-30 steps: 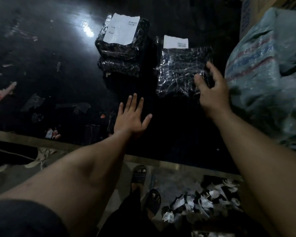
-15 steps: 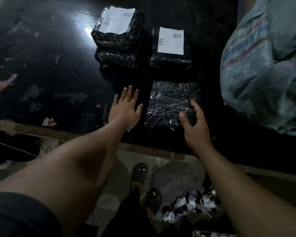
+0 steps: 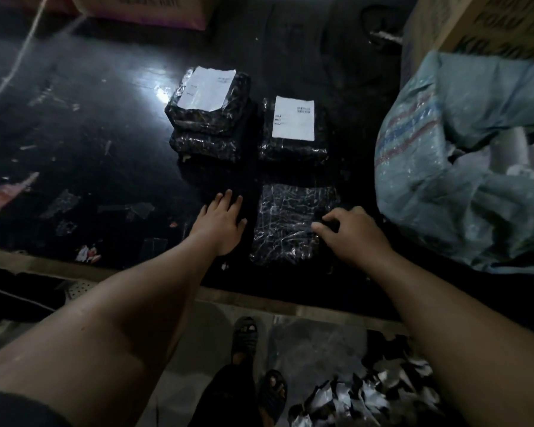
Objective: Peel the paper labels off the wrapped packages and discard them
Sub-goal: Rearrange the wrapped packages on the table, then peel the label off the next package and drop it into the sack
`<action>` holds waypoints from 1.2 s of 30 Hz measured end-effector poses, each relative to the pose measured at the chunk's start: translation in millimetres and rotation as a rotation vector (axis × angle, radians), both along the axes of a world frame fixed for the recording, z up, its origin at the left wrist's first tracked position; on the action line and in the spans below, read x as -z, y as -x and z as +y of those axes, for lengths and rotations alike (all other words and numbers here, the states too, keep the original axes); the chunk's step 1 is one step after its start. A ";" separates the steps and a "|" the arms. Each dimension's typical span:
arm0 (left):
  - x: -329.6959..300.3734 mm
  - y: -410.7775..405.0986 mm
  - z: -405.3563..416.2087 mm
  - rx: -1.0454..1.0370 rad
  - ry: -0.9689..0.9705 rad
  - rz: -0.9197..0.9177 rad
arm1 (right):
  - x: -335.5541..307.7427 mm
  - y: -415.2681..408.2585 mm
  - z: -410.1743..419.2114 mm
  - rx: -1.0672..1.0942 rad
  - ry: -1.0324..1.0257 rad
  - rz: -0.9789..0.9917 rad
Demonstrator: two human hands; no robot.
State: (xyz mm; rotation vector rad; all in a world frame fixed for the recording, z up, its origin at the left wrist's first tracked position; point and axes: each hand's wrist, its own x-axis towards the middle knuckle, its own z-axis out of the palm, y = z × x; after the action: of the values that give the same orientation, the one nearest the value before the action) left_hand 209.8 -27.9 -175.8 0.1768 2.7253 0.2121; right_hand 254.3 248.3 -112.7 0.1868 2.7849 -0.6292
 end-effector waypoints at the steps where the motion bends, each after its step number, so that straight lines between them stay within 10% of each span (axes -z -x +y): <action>1: -6.1 7.1 0.6 -0.004 -0.006 -0.001 | -6.2 9.6 0.8 -0.036 -0.034 -0.002; 14: -62.8 123.7 52.6 -0.163 -0.444 0.158 | -70.3 185.3 -8.5 -0.118 -0.013 0.140; 36: -8.3 212.7 64.7 -0.096 -0.720 0.024 | 2.4 351.5 -44.1 -0.141 -0.171 -0.127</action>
State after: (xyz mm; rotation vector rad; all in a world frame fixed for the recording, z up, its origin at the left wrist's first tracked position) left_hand -2.9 36.8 -167.5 0.2432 2.5569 1.2153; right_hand -97.2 204.2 -115.1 0.0618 2.6987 -0.3334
